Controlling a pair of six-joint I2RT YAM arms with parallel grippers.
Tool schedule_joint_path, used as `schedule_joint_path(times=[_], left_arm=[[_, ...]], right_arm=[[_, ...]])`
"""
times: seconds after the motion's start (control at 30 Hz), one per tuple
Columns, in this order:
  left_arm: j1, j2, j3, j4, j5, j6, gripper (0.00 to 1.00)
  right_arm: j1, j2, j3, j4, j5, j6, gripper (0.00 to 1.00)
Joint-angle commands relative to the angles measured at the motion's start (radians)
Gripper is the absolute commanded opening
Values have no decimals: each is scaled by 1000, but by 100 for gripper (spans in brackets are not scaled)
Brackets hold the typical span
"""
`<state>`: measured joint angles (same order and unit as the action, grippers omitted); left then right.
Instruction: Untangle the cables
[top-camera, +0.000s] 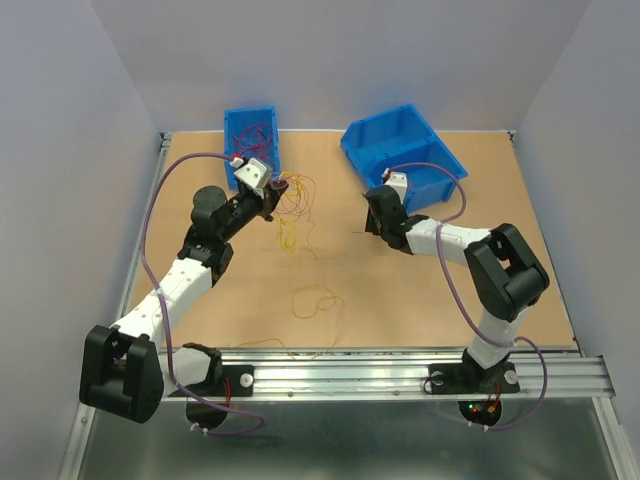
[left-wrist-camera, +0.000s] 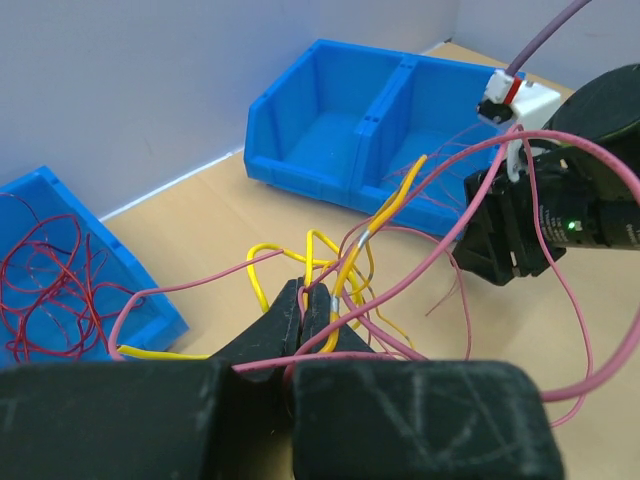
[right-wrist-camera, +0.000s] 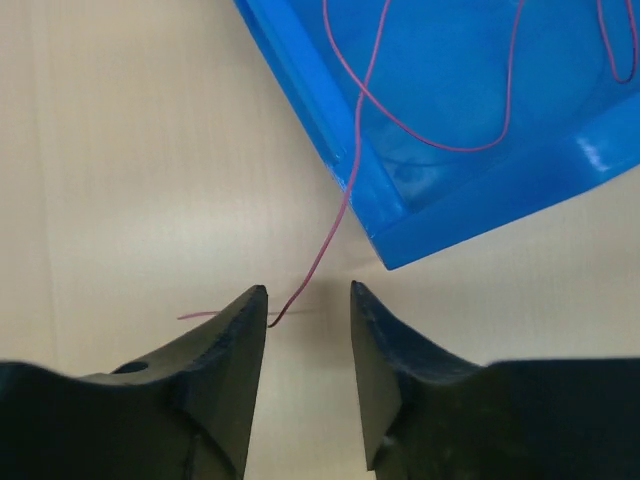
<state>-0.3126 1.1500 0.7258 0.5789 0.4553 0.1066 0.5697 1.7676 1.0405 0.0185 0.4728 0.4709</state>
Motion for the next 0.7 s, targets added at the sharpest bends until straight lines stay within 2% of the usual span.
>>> schedule_joint_path(times=[0.0, 0.03, 0.07, 0.1, 0.13, 0.3, 0.67], left_arm=[[-5, 2, -2, 56, 3, 10, 0], [-5, 5, 0, 56, 6, 10, 0], [-5, 8, 0, 56, 8, 10, 0], [-5, 7, 0, 56, 8, 10, 0], [-5, 10, 0, 56, 8, 10, 0], [-5, 13, 3, 56, 10, 10, 0], [-5, 24, 4, 56, 5, 19, 0]], right_arm=[[4, 18, 61, 70, 4, 21, 34], [4, 12, 59, 78, 13, 21, 18], [2, 6, 59, 81, 20, 20, 10], [2, -3, 59, 83, 30, 15, 3], [2, -17, 62, 83, 44, 11, 1], [-27, -19, 116, 78, 20, -38, 1], [-211, 35, 243, 69, -161, -37, 1]])
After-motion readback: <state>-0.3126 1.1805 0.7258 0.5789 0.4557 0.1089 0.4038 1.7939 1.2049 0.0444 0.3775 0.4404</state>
